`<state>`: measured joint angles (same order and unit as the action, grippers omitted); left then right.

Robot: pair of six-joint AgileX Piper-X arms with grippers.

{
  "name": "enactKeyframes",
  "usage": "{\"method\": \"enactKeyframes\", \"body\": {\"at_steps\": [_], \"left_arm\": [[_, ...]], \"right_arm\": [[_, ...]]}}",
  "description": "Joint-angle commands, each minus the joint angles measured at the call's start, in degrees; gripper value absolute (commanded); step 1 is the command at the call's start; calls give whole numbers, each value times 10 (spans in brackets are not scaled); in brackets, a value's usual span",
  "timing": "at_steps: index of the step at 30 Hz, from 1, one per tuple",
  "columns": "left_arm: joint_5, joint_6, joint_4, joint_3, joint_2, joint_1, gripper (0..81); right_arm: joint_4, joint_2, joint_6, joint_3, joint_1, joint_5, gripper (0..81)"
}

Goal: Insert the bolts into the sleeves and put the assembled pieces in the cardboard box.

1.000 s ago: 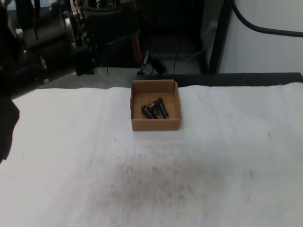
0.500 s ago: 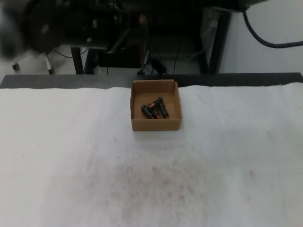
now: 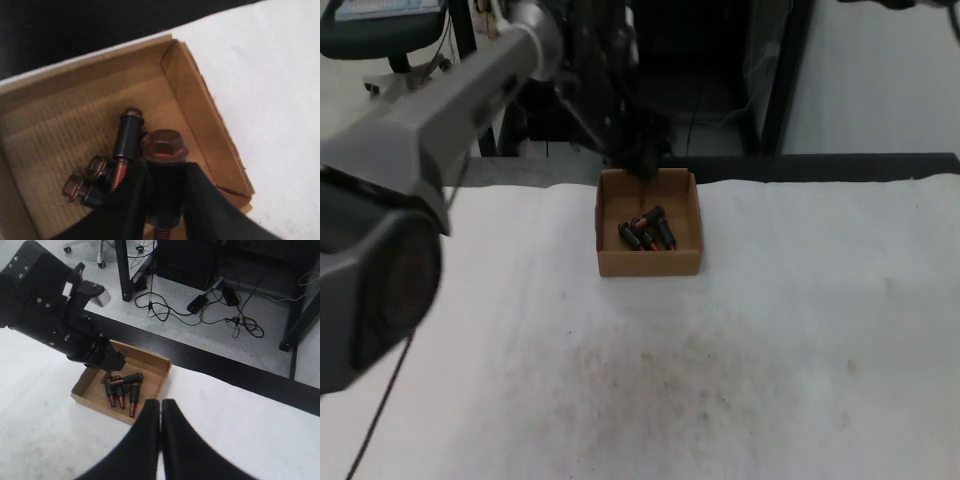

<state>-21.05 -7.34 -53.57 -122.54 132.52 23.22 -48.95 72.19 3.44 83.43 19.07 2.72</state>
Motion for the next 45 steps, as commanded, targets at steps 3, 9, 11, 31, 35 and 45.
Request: {"method": "enactKeyframes", "body": {"at_steps": [3, 9, 11, 31, 35, 45], "left_arm": [[72, 36, -51, -67, 51, 22, 4], [90, 91, -41, -67, 60, 23, 200], [90, 93, -35, -67, 60, 23, 346], [161, 139, -256, -155, -56, 28, 3], [185, 159, -268, -148, -151, 31, 3], [210, 161, -249, 62, -457, 37, 3]], "right_arm": [[-49, -13, -3, 2, -39, 19, 8], [-80, -13, 5, 2, -51, 36, 8], [-78, -13, 5, 2, -51, 36, 8], [-154, -44, 14, -44, -134, 32, 8], [-146, -110, 18, -147, -208, 33, 8], [-50, -325, 57, -450, -161, 45, 8]]}}
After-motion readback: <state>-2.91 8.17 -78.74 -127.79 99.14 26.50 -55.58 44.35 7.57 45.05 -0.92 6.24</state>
